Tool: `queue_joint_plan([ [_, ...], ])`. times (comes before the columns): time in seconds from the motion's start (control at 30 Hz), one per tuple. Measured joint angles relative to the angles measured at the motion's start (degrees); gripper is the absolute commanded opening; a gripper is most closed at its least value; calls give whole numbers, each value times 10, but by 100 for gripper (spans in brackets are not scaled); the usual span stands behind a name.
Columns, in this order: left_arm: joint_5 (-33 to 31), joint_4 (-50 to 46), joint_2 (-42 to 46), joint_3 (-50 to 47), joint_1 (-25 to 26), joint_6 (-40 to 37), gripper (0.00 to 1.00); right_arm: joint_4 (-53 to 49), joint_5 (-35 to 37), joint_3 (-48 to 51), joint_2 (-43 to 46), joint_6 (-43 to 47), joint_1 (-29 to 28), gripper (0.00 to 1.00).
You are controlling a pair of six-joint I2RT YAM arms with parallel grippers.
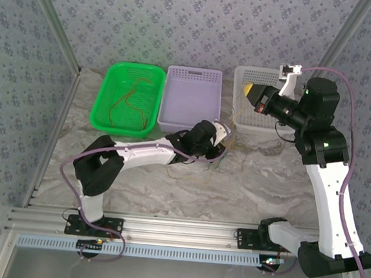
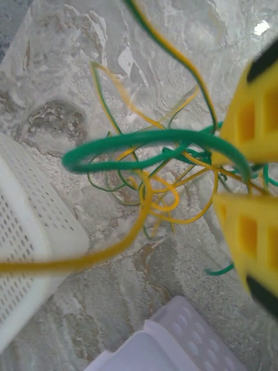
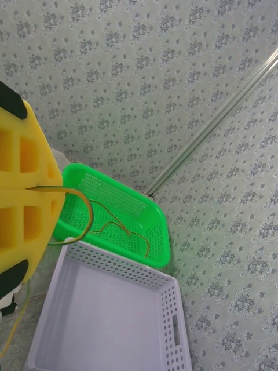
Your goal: Untangle the cables
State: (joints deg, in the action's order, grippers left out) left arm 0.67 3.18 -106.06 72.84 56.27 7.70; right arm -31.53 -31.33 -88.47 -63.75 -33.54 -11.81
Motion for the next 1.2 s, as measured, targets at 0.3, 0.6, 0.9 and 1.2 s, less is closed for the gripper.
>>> queue_joint_plan([
  [0.3,-22,19,9,-50,-5,32,0,-3,19,-81,-7,-22,64,0],
  [0.6,-91,-10,41,-119,-10,84,0,12,24,-199,-59,-85,170,0],
  [0.9,-152,-75,77,-191,-38,160,0,57,31,-230,-76,-127,208,0],
  [1.2,-182,-112,155,-244,-42,213,12,78,21,-238,-81,-152,229,0],
])
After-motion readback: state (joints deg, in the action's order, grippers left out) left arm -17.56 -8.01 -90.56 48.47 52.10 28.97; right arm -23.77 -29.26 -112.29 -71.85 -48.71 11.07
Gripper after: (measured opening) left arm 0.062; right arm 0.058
